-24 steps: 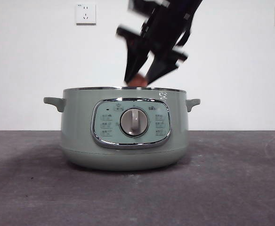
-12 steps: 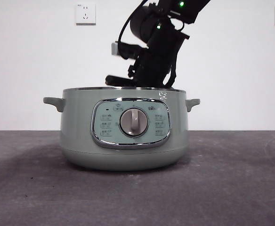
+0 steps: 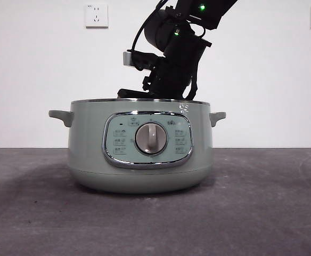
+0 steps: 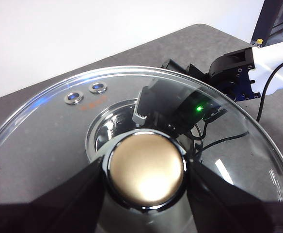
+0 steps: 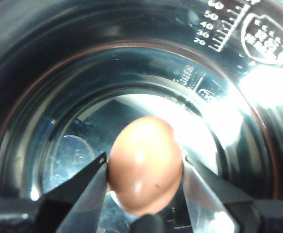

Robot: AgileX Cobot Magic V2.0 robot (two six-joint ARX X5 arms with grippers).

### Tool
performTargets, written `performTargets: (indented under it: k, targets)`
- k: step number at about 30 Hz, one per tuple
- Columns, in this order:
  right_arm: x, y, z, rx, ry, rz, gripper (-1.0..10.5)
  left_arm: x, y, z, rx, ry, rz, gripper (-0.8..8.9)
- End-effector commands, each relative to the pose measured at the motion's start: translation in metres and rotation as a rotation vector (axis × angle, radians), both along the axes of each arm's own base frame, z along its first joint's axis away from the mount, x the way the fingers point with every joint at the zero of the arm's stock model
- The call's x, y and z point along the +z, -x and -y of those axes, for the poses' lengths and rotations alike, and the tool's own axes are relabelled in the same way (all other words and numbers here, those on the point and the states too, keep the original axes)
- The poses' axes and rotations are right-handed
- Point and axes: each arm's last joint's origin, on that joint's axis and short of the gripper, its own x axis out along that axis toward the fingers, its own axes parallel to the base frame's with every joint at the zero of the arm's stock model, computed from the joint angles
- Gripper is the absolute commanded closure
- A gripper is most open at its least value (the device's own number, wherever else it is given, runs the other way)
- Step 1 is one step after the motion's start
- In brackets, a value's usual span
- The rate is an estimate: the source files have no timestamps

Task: Pick up the egg,open the lid,put the egg in the pot,close the lid

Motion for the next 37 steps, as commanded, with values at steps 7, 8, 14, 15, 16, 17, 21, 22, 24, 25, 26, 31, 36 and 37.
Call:
performTargets:
  k: [7, 8, 14, 15, 16, 17, 21, 22, 24, 25, 26, 31, 36, 37]
  targets:
    - [0.019, 0.003, 0.002, -0.021, -0.034, 0.032, 4.7, 0.004, -0.009, 0.004, 0.003, 0.024, 0.035, 8.22]
    - [0.027, 0.004, 0.005, -0.026, -0.044, 0.048, 4.7, 0.004, -0.010, 0.005, 0.003, 0.024, 0.035, 8.22]
    - [0.083, 0.022, 0.031, -0.107, -0.051, 0.153, 4.7, 0.003, -0.021, 0.010, 0.003, 0.022, 0.030, 8.22]
    - [0.094, 0.026, 0.038, -0.137, -0.049, 0.168, 4.7, 0.003, -0.023, 0.011, 0.003, 0.022, 0.030, 8.22]
    - [0.104, 0.031, 0.044, -0.159, -0.048, 0.182, 4.7, 0.003, -0.025, 0.012, 0.003, 0.022, 0.031, 8.22]
    - [0.115, 0.037, 0.052, -0.185, -0.047, 0.198, 4.7, 0.002, -0.028, 0.014, 0.002, 0.022, 0.031, 8.22]
    - [0.160, 0.063, 0.086, -0.295, -0.066, 0.281, 4.7, -0.001, -0.042, 0.021, 0.000, 0.014, 0.013, 8.22]
    - [0.169, 0.070, 0.094, -0.317, -0.073, 0.302, 4.7, -0.003, -0.047, 0.023, -0.001, 0.010, 0.006, 8.22]
    - [0.190, 0.087, 0.112, -0.345, -0.109, 0.338, 4.7, -0.007, -0.057, 0.029, -0.004, 0.001, -0.014, 8.22]
    - [0.199, 0.095, 0.120, -0.356, -0.125, 0.354, 4.7, -0.009, -0.063, 0.031, -0.005, -0.004, -0.021, 8.22]
    - [0.207, 0.104, 0.128, -0.366, -0.142, 0.371, 4.7, -0.012, -0.069, 0.035, -0.005, -0.009, -0.029, 8.22]
    - [0.240, 0.150, 0.156, -0.381, -0.209, 0.452, 4.7, -0.026, -0.101, 0.052, -0.039, -0.012, -0.068, 8.22]
    - [0.259, 0.189, 0.178, -0.383, -0.264, 0.517, 4.7, -0.049, -0.137, 0.072, -0.059, -0.030, -0.124, 8.22]
    - [0.261, 0.195, 0.181, -0.384, -0.270, 0.525, 4.7, -0.054, -0.143, 0.076, -0.062, -0.035, -0.134, 8.22]
